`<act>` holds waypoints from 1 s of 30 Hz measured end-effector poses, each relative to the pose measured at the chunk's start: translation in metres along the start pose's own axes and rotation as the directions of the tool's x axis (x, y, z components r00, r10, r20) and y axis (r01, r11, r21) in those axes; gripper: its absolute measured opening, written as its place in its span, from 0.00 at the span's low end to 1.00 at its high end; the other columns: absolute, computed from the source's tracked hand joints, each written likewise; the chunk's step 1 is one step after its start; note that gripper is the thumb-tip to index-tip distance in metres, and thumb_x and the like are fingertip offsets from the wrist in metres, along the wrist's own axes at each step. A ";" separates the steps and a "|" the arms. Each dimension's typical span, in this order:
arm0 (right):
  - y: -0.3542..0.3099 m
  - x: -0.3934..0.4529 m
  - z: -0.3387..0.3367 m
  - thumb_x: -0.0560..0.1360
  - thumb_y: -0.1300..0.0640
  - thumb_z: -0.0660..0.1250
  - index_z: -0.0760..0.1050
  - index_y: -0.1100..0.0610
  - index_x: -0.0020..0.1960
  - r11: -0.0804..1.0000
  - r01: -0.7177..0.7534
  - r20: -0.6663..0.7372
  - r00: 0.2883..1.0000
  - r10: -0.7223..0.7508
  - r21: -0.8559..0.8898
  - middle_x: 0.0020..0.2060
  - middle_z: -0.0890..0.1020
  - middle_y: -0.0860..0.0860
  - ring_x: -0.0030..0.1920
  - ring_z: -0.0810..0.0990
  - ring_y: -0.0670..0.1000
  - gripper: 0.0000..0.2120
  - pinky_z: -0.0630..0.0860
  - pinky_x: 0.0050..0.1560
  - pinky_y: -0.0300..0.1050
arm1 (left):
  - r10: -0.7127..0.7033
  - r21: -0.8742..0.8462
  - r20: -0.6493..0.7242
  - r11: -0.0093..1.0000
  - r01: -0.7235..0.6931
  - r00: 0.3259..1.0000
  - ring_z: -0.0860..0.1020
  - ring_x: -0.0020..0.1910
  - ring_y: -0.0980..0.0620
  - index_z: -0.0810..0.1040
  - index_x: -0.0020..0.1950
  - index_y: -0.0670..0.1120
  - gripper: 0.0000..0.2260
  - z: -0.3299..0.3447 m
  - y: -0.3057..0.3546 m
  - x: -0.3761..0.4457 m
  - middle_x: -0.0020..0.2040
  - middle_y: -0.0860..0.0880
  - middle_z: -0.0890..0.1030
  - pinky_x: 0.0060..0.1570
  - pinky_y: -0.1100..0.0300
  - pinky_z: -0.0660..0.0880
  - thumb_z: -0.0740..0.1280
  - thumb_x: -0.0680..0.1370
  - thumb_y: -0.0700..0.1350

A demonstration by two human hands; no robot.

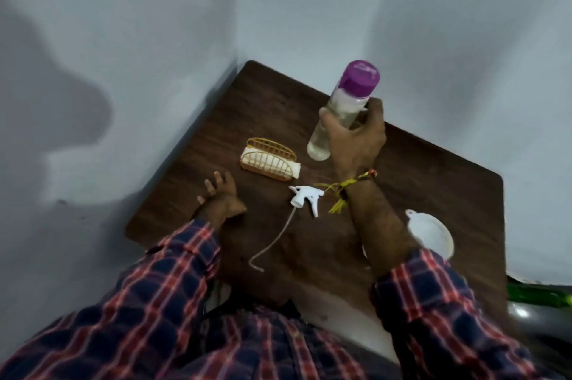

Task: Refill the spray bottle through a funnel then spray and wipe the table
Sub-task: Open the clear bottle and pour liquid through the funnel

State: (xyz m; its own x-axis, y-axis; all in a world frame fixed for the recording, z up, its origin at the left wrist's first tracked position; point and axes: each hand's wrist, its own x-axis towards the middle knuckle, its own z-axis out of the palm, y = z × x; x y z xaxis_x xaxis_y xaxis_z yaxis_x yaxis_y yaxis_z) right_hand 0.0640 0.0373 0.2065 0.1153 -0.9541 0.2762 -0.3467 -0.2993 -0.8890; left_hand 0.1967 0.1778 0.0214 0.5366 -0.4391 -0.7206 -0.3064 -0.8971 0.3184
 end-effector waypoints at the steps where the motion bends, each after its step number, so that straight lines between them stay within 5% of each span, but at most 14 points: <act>1: 0.003 -0.008 -0.013 0.63 0.53 0.80 0.76 0.57 0.49 1.000 0.015 0.012 1.000 -0.016 0.020 0.40 0.82 0.45 0.39 0.80 0.40 0.20 0.80 0.43 0.39 | -0.005 -0.136 -0.099 0.991 -0.008 0.995 0.53 0.78 0.37 0.50 0.80 0.44 0.42 -0.007 0.004 -0.006 0.80 0.39 0.53 0.74 0.39 0.55 0.72 0.74 0.47; 3: 0.000 -0.024 -0.042 0.64 0.54 0.79 0.76 0.57 0.52 0.995 0.049 0.070 0.996 -0.055 0.082 0.44 0.83 0.47 0.42 0.81 0.41 0.20 0.79 0.45 0.35 | 0.044 -0.321 -0.340 0.934 -0.159 0.939 0.65 0.74 0.40 0.63 0.77 0.43 0.29 -0.021 0.021 -0.027 0.75 0.39 0.67 0.73 0.46 0.61 0.68 0.78 0.45; 5: -0.005 -0.035 -0.070 0.66 0.55 0.79 0.77 0.58 0.56 0.990 0.051 0.102 0.993 -0.065 0.130 0.47 0.83 0.48 0.45 0.83 0.43 0.21 0.80 0.47 0.37 | 0.252 -0.343 -0.505 0.819 -0.460 0.826 0.71 0.71 0.45 0.68 0.74 0.44 0.23 -0.035 0.054 -0.067 0.71 0.42 0.73 0.71 0.52 0.66 0.66 0.80 0.46; 8: -0.006 -0.047 -0.106 0.68 0.55 0.78 0.77 0.58 0.59 0.976 0.080 0.139 0.984 -0.109 0.202 0.49 0.84 0.49 0.48 0.83 0.46 0.23 0.81 0.51 0.43 | 0.607 -0.409 -0.524 0.436 -0.802 0.598 0.73 0.68 0.57 0.72 0.72 0.44 0.19 -0.052 0.109 -0.143 0.69 0.48 0.76 0.67 0.63 0.70 0.64 0.82 0.46; 10: -0.007 -0.053 -0.128 0.68 0.55 0.78 0.77 0.58 0.60 0.964 0.082 0.150 0.981 -0.123 0.252 0.49 0.84 0.51 0.49 0.84 0.49 0.22 0.82 0.52 0.49 | 0.750 -0.485 -0.463 0.233 -0.843 0.474 0.73 0.68 0.57 0.72 0.71 0.43 0.17 -0.054 0.140 -0.195 0.68 0.48 0.77 0.67 0.63 0.70 0.61 0.83 0.44; 13: -0.008 -0.058 -0.157 0.69 0.56 0.77 0.77 0.58 0.58 0.939 0.084 0.166 0.975 -0.146 0.333 0.48 0.84 0.53 0.49 0.84 0.52 0.20 0.81 0.52 0.54 | 0.860 -0.641 -0.331 0.098 -0.761 0.389 0.77 0.64 0.52 0.72 0.70 0.42 0.16 -0.046 0.171 -0.247 0.63 0.48 0.80 0.61 0.58 0.75 0.61 0.82 0.42; 20: -0.006 -0.056 -0.216 0.72 0.61 0.75 0.74 0.62 0.55 0.875 0.126 0.213 0.945 -0.250 0.468 0.44 0.81 0.58 0.44 0.80 0.54 0.15 0.80 0.50 0.53 | 0.917 -0.699 -0.264 0.031 -0.714 0.298 0.71 0.69 0.36 0.67 0.73 0.35 0.25 -0.031 0.199 -0.305 0.68 0.34 0.74 0.70 0.42 0.67 0.60 0.79 0.46; 24: 0.003 -0.058 -0.236 0.73 0.58 0.73 0.73 0.63 0.55 0.828 0.107 0.215 0.940 -0.265 0.551 0.43 0.79 0.65 0.43 0.78 0.68 0.16 0.78 0.46 0.67 | 0.927 -0.743 -0.243 0.012 -0.669 0.287 0.76 0.64 0.37 0.69 0.71 0.34 0.25 -0.021 0.212 -0.324 0.63 0.35 0.77 0.67 0.42 0.70 0.63 0.77 0.46; 30: 0.008 -0.064 -0.249 0.74 0.57 0.72 0.74 0.64 0.56 0.794 0.171 0.102 0.954 -0.281 0.583 0.44 0.82 0.60 0.43 0.82 0.61 0.15 0.80 0.46 0.64 | 0.895 -0.774 -0.298 -0.023 -0.632 0.332 0.81 0.57 0.43 0.80 0.61 0.39 0.25 -0.005 0.227 -0.340 0.55 0.39 0.83 0.60 0.51 0.77 0.74 0.67 0.49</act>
State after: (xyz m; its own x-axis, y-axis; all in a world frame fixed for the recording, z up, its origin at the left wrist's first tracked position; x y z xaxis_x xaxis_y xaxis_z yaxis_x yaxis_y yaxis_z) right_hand -0.1782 0.0946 0.2726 0.3021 -0.8259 0.4760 0.2873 -0.3972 -0.8716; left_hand -0.0519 0.1232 0.3418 0.1379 -0.9635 0.2293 0.2765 0.2598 0.9252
